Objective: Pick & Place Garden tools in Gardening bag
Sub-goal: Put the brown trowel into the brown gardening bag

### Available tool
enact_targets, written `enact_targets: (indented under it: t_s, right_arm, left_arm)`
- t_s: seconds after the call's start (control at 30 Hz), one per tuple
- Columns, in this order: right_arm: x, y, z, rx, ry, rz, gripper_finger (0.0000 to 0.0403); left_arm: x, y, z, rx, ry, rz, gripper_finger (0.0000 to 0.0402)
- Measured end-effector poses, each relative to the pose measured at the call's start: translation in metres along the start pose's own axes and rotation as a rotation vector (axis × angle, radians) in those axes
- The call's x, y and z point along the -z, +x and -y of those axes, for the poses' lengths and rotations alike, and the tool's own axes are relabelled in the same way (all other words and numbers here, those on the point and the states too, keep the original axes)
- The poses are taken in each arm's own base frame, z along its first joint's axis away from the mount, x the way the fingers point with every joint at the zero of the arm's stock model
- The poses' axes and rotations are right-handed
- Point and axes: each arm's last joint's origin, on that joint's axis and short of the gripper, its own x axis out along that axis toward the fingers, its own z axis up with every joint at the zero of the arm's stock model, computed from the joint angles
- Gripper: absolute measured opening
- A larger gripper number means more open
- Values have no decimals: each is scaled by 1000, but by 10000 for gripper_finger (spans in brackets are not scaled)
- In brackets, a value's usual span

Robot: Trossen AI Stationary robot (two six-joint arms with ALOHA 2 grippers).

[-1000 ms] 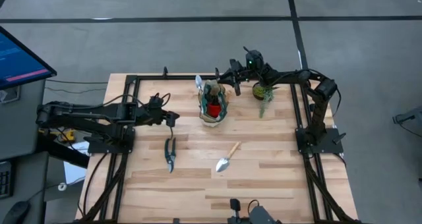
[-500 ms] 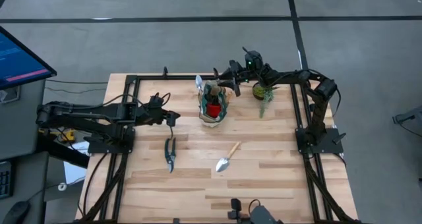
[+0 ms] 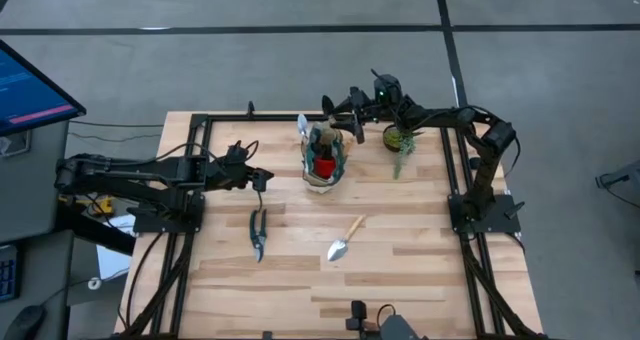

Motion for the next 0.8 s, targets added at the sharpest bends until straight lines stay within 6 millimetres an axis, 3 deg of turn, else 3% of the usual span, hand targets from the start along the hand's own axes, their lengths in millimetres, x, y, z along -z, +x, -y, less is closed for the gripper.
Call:
enact_targets:
  t_s: [0.57, 0.67, 0.8]
  right_arm:
    - [16, 5, -8, -14, 95, -136, 198]
    - [7, -1, -8, -2, 105, -111, 190]
    - [-23, -20, -9, 75, 43, -40, 188]
  left_arm:
    - [0, 0, 0, 1, 23, 0, 294]
    - [0, 0, 0, 1, 26, 0, 294]
    - [0, 0, 0, 1, 26, 0, 294]
